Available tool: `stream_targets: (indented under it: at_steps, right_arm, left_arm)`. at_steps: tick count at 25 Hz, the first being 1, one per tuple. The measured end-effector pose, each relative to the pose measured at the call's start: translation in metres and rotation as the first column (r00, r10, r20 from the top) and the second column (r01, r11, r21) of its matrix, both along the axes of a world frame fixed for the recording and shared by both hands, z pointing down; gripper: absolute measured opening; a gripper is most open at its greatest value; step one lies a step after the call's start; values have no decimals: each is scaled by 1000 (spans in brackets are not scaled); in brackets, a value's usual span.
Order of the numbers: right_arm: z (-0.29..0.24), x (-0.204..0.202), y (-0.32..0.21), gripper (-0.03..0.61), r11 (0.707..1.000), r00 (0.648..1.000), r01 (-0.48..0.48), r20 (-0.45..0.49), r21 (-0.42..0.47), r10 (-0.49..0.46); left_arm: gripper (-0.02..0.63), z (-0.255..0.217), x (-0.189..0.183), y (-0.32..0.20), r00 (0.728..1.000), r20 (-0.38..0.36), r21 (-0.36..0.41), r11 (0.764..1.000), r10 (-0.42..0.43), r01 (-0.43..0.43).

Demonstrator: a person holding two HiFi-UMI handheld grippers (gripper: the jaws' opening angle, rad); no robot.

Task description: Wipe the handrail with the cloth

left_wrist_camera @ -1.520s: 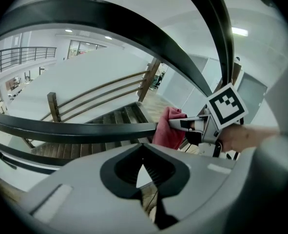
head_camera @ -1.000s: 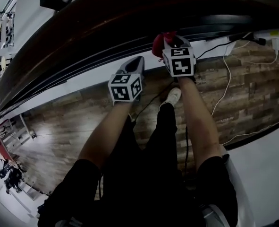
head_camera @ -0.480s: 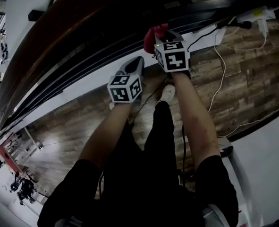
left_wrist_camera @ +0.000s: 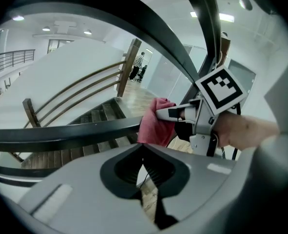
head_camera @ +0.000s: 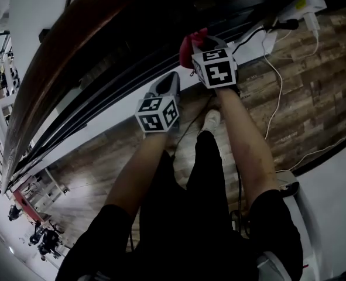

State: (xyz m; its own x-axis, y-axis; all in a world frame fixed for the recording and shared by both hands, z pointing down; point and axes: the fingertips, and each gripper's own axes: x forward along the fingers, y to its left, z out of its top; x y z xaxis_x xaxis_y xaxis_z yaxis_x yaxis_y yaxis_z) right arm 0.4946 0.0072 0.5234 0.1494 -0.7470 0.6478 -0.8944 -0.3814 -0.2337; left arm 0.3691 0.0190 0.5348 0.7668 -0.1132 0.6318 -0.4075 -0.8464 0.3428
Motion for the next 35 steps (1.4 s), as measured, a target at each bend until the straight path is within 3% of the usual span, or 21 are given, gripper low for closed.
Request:
stream_targets:
  at_steps: [7,13,20,24,35]
  right_arm:
    - [4,26,12,55,994,993,-102,65,29,100]
    - [-3,57,26,57,989,989,-145,3,33,145]
    - [-6,73,33,57,982,982,-187,22,35,186]
    - [-8,88,41,57,982,982,-188,-25,16,188]
    - [-7,120,63,57,939,940,-334,96,75,327]
  left_arm:
    - [-2,2,14,8,999,16,-16,999,38,-38]
    - [-2,-1,37,15,993,16,-13,993,116,-116]
    - [-2,-8,61,37,978,-1,-7,978,209,-209]
    - [-2,-3,72,42,980,1,-36,979,201,-200]
    - [-2,4,88,55,973,15,-48,972,230,-229]
